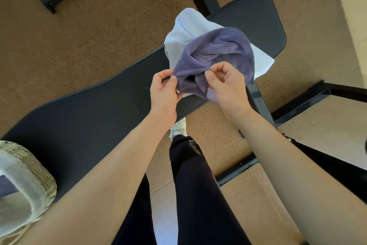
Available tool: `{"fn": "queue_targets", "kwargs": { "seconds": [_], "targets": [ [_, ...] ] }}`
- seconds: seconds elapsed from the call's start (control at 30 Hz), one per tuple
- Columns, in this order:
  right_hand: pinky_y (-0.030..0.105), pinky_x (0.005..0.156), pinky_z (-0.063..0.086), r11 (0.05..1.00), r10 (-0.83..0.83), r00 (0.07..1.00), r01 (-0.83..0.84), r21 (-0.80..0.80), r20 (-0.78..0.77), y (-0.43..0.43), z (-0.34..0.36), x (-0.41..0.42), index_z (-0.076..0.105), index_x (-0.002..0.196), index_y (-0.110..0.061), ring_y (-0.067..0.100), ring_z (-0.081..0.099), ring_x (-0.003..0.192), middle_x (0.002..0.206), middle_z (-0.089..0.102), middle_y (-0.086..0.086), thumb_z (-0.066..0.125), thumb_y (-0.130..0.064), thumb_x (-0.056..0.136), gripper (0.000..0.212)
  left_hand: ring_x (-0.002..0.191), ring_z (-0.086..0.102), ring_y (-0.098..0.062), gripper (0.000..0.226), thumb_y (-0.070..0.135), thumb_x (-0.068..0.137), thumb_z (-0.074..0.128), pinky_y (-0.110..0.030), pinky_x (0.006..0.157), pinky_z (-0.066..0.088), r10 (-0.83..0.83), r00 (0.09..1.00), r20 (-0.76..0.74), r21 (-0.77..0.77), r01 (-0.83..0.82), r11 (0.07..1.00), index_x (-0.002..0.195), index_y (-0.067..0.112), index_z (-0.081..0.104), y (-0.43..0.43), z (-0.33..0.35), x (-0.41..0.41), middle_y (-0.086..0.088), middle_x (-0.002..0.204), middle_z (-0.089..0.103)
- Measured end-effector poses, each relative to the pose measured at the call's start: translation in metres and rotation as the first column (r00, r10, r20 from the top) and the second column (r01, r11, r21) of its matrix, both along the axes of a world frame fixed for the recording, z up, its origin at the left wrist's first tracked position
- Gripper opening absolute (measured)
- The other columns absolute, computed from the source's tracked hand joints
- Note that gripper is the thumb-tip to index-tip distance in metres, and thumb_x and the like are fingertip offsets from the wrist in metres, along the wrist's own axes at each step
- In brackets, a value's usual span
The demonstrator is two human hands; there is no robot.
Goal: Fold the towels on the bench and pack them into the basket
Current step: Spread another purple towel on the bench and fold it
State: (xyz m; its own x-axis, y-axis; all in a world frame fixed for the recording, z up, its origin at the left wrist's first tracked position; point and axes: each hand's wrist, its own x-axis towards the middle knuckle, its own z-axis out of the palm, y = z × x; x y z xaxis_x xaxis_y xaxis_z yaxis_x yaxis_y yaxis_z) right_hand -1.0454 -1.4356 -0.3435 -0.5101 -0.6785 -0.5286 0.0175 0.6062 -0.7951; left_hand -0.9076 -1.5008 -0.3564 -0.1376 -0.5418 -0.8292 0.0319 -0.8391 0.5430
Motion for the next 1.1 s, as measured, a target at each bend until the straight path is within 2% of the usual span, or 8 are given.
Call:
{"fn": "queue_targets", "kwargs": {
  "seconds": [0.13,0.33,0.4,0.53,0.63,0.73,0.93,1.1],
  "targets": [
    [0.028,0.074,0.051,1.0,0.024,0.999,-0.024,-0.016,-0.024,-0.008,0.01,0.001,0.056,0.09,-0.019,0.008,0.058,0.072,0.075,0.062,-0.003,0.059,-0.011,0.099,0.012,0.086,0.063,-0.023,0.023,0.007,0.106,0.039,-0.039,0.068,0.054,-0.066,0.997,0.034,-0.086,0.069,0.994,0.111,0.024,0.054,-0.012,0.006,0.008,-0.012,0.104,0.066],
    [0.037,0.07,0.051,0.962,0.271,0.953,-0.274,-0.003,-0.135,-0.033,0.044,-0.011,0.063,0.091,-0.01,0.017,0.057,0.066,0.075,0.067,0.017,0.065,-0.021,0.094,0.011,0.085,0.061,-0.018,0.024,0.036,0.104,0.052,-0.036,0.077,0.05,-0.367,0.927,0.07,-0.322,0.37,0.872,0.101,0.018,0.067,-0.035,0.033,0.041,-0.004,0.092,0.066],
    [0.028,0.067,0.049,0.925,0.377,0.915,-0.378,0.022,-0.143,-0.04,0.057,-0.016,0.067,0.09,-0.007,0.011,0.054,0.061,0.067,0.064,0.011,0.07,-0.025,0.092,0.018,0.074,0.057,-0.019,0.018,0.033,0.099,0.064,-0.034,0.071,0.046,-0.599,0.783,0.165,-0.373,0.612,0.697,0.106,0.017,0.069,-0.045,0.041,0.07,-0.003,0.083,0.064],
    [0.016,0.06,0.041,0.76,0.645,0.762,-0.633,0.146,-0.059,-0.057,0.062,-0.003,0.07,0.084,-0.013,0.006,0.046,0.055,0.056,0.054,-0.004,0.078,-0.04,0.086,0.028,0.072,0.065,-0.004,0.018,0.041,0.084,0.08,-0.028,0.066,0.053,-0.804,0.293,0.517,-0.227,0.953,0.201,0.095,0.031,0.07,-0.062,0.04,0.136,0.012,0.08,0.069],
    [0.02,0.065,0.044,0.527,0.845,0.53,-0.807,0.267,-0.068,-0.069,0.048,0.029,0.072,0.083,-0.019,0.006,0.054,0.065,0.072,0.066,0.004,0.076,-0.056,0.083,0.037,0.074,0.063,-0.003,0.013,0.043,0.087,0.076,-0.026,0.064,0.046,-0.784,0.267,0.56,-0.077,0.959,0.272,0.083,0.037,0.066,-0.062,0.03,0.195,0.014,0.078,0.067],
    [0.021,0.065,0.046,0.433,0.898,0.435,-0.845,0.316,-0.068,-0.073,0.033,0.039,0.072,0.083,-0.016,0.009,0.055,0.066,0.073,0.065,0.002,0.078,-0.051,0.083,0.036,0.079,0.062,-0.015,0.016,0.045,0.094,0.067,-0.035,0.067,0.046,-0.751,0.185,0.634,0.06,0.956,0.287,0.082,0.036,0.064,-0.057,0.009,0.252,0.011,0.079,0.066],
    [0.031,0.061,0.041,0.2,0.973,0.23,-0.884,0.422,0.02,-0.047,-0.014,0.083,0.072,0.082,-0.017,0.014,0.054,0.064,0.068,0.064,-0.003,0.075,-0.024,0.082,0.008,0.087,0.062,-0.023,0.009,0.028,0.098,0.067,-0.037,0.079,0.047,-0.661,0.386,0.643,0.09,0.819,0.566,0.09,0.023,0.07,-0.023,-0.011,0.346,-0.004,0.088,0.068],
    [0.036,0.072,0.051,0.157,0.976,0.212,-0.833,0.531,0.044,-0.035,-0.05,0.106,0.073,0.089,-0.018,0.026,0.064,0.085,0.079,0.066,0.0,0.065,-0.026,0.092,0.012,0.077,0.062,-0.024,0.021,0.046,0.092,0.07,-0.037,0.066,0.048,-0.754,0.134,0.643,0.268,0.883,0.385,0.083,0.027,0.069,-0.011,-0.012,0.392,-0.001,0.081,0.069]
  ]
}}
